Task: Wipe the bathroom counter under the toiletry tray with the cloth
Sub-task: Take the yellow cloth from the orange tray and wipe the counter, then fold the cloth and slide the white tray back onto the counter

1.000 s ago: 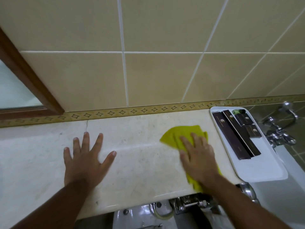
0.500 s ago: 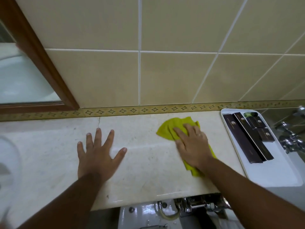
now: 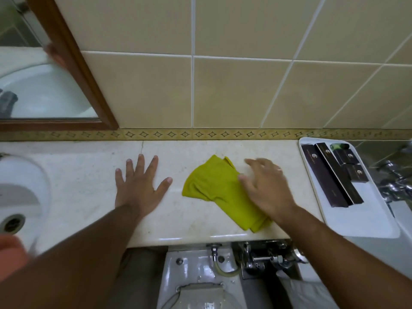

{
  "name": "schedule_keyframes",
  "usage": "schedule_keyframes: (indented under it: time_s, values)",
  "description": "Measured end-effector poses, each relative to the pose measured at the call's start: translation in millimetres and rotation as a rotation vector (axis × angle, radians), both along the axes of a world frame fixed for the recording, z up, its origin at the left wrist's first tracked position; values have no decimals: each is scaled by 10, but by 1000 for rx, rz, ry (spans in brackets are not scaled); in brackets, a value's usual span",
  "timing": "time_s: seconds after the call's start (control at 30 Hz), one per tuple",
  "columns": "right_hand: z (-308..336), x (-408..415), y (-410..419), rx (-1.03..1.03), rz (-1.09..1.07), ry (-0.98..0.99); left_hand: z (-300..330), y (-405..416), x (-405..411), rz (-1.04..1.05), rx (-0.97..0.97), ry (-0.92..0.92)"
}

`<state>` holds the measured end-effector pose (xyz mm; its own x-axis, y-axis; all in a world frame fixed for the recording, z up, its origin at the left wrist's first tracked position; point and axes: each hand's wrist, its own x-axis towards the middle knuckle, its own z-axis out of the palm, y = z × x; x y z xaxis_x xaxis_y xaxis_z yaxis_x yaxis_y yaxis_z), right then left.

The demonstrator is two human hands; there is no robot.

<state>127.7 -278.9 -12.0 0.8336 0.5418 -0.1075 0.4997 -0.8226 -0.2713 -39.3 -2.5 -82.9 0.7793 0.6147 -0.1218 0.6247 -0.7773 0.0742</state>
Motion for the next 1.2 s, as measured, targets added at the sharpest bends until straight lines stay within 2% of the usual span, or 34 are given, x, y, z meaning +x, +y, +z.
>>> schedule_keyframes:
  time_s: [0.07, 0.13, 0.23, 0.3, 0.4, 0.53, 0.63, 0.7, 0.77, 0.83, 0.9, 1.0, 1.1, 1.2]
  values:
    - [111, -22, -327, -83, -216, 73, 118, -52, -8, -63, -3, -80]
    - [158, -89, -568, -130, -339, 347, 281, -169, 142, -205, 19, -208]
    - [126, -207, -582, 125, -536, 739, 545, -530, 643, -161, -131, -220]
    - [86, -248, -437, 278, -650, 829, 619, -737, 947, -97, -237, -87]
    - [0, -252, -251, 347, -697, 780, 704, -838, 1198, -104, -334, 116]
    - [-132, -268, -168, 225, -541, 519, 788, -814, 1281, -202, -444, 237]
    - [-35, -195, -121, 212, -426, 392, 789, -624, 1049, -104, -567, 194]
    - [69, -149, 57, 247, -348, 361, 794, -366, 741, 4, -722, 107]
    - [189, -141, 364, 270, -240, 394, 853, -52, 388, 151, -894, -1]
    - [275, -221, 838, 296, -110, 485, 925, 341, -2, 280, -949, -78]
    - [318, -321, 1346, 316, -1, 558, 1012, 699, -365, 393, -947, -129]
    - [324, -589, 2112, 264, 153, 545, 1052, 1173, -865, 547, -889, -225]
    - [267, -828, 2665, 138, 251, 427, 976, 1411, -1186, 629, -728, -258]
    - [96, -1020, 2979, 48, 277, 313, 803, 1506, -1457, 630, -513, -153]
